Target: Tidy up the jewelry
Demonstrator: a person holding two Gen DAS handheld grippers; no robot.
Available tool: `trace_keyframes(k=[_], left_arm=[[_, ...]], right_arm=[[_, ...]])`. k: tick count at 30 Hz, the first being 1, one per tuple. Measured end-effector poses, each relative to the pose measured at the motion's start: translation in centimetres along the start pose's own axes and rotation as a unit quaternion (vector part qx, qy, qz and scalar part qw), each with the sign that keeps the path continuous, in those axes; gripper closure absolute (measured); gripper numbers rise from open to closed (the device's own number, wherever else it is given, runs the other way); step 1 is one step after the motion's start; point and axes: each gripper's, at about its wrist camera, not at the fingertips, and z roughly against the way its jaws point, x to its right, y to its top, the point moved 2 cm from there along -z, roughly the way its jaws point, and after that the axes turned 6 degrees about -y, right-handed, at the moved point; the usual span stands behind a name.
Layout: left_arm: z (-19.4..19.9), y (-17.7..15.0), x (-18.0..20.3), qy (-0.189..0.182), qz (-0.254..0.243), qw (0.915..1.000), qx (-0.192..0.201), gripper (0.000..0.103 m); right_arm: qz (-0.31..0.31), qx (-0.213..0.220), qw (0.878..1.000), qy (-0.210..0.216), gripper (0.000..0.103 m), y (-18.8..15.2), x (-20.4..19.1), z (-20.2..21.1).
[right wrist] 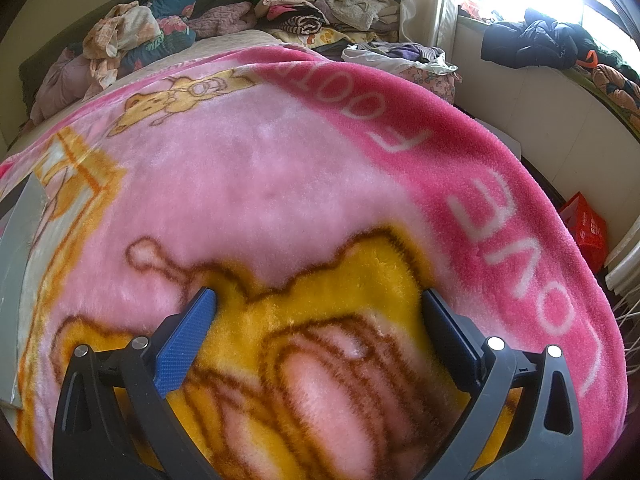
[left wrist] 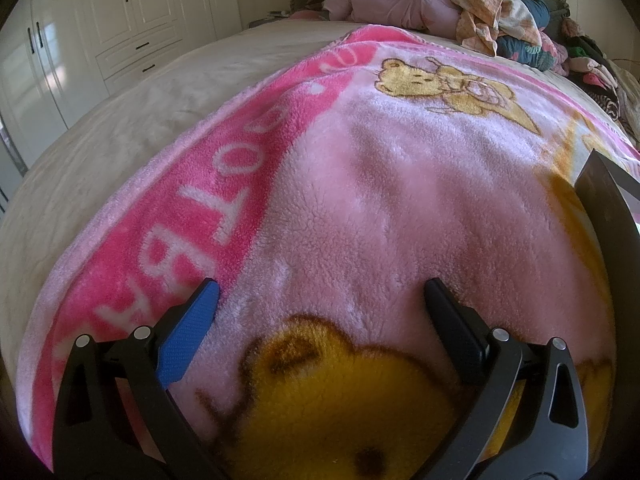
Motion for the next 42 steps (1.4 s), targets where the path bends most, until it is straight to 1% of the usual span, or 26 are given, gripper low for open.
trace_keyframes(k=[42], left_arm=[[-0.20, 0.10, -0.22, -0.001, 0.001, 1.0000, -0.002, 0.010]], right_arm=[[-0.001, 0.000, 1.000, 0.000, 0.005, -0.01, -0.03, 0.00]])
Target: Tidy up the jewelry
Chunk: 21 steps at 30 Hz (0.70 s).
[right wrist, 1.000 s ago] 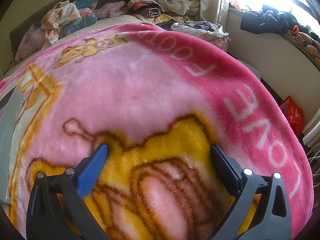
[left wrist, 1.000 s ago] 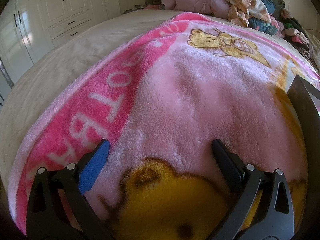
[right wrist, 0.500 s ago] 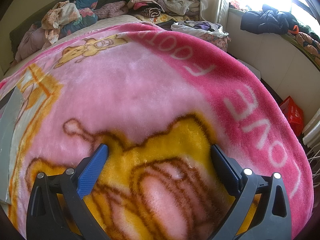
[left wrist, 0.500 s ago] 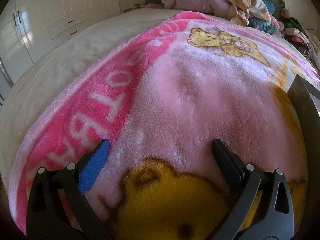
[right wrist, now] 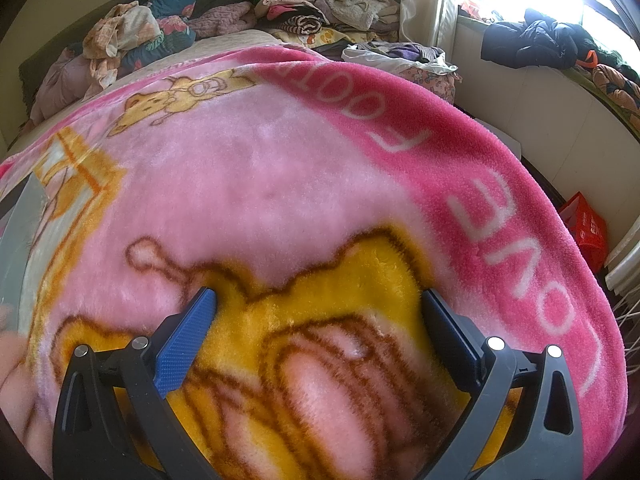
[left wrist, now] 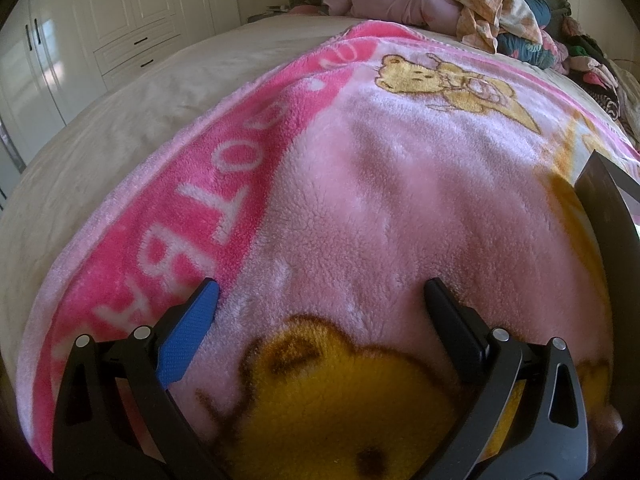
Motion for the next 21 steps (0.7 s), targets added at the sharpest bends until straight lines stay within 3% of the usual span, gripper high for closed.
trace_keyframes(k=[21], left_arm=[[-0.16, -0.01, 0.14, 0.000, 0.000, 1.0000, -0.002, 0.010]], right_arm=[[0.001, 0.000, 1.000, -0.001, 0.005, -0.09, 0.01, 0.07]])
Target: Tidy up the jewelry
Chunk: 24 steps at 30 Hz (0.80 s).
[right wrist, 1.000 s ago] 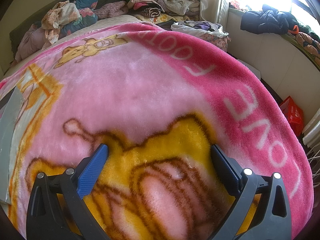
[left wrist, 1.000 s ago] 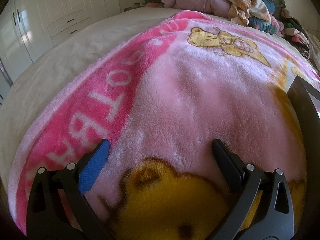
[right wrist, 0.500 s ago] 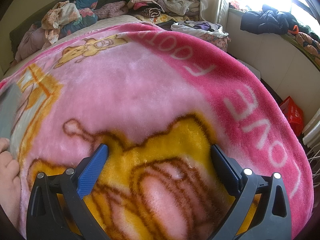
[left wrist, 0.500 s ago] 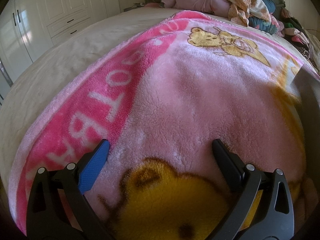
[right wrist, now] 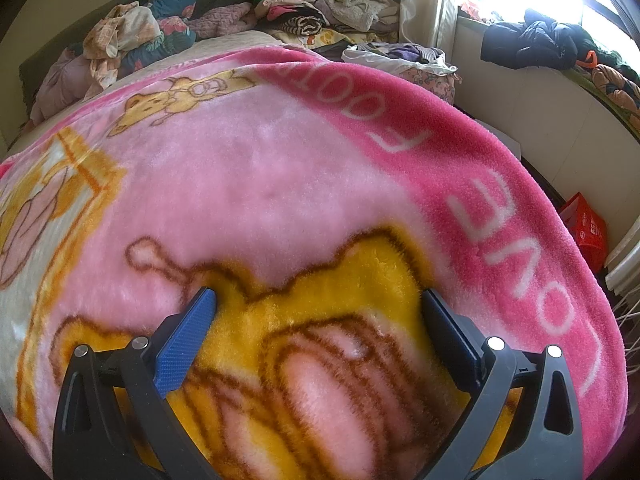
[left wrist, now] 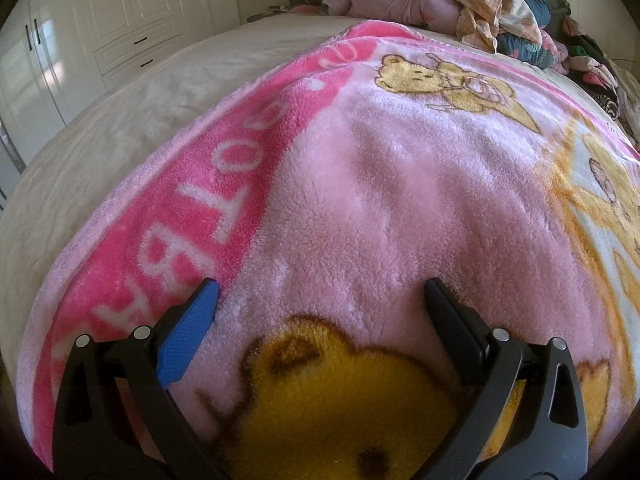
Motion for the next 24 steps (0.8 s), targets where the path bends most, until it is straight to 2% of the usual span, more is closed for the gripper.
trace_keyframes(k=[24], left_arm=[[-0.03, -0.10, 0.18, 0.000, 0.000, 1.0000, 0.000, 0.010]], right_arm=[[0.001, 0.002, 1.000, -0.001, 0.005, 0.16, 0.06, 0.15]])
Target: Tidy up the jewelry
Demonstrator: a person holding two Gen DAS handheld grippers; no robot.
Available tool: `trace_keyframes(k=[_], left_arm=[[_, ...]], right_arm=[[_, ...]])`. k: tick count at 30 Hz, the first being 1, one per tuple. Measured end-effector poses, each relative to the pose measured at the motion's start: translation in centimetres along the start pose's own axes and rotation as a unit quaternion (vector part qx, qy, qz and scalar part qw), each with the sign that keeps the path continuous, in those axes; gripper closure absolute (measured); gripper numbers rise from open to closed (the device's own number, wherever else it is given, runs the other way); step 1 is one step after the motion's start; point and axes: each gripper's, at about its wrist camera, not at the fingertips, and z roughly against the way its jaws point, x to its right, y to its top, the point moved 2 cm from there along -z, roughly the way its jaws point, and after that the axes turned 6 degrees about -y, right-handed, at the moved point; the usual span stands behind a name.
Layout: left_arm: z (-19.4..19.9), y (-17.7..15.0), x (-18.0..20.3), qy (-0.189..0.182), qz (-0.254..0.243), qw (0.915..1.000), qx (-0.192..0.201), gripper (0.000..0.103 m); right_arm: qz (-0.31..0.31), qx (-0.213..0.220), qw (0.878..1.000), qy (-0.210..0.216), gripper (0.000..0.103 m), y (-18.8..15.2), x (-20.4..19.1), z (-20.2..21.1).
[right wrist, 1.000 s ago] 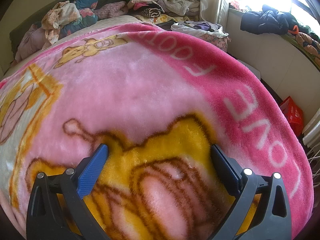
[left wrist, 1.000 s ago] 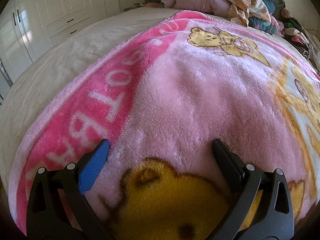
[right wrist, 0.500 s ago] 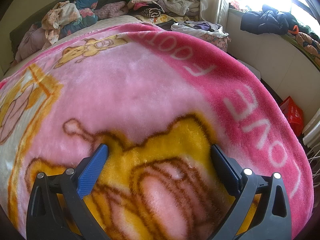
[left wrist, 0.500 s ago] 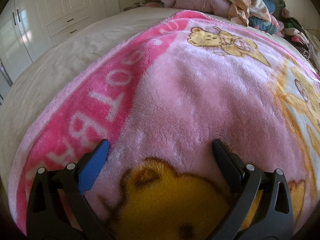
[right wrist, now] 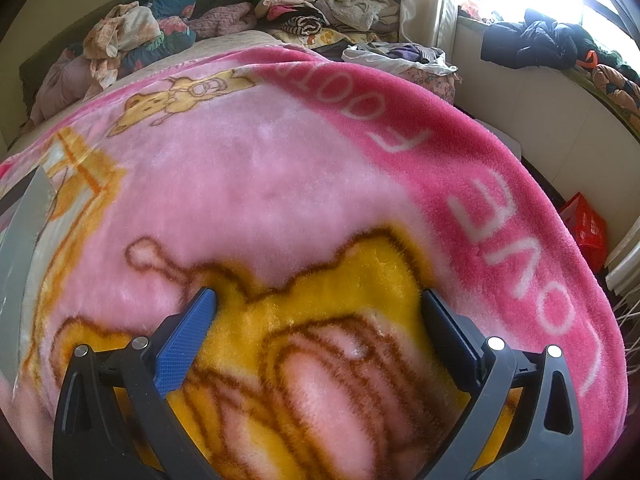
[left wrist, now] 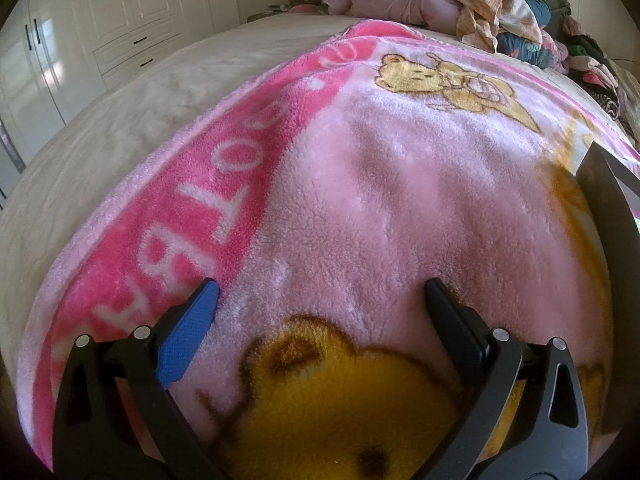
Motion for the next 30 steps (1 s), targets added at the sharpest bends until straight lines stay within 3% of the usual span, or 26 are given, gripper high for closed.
trace_keyframes(k=[30], left_arm=[[-0.50, -0.06, 0.31, -0.002, 0.002, 1.0000, 0.003, 0.010]], right_arm=[[-0.001, 0.000, 1.000, 0.001, 0.005, 0.25, 0.05, 0.03]])
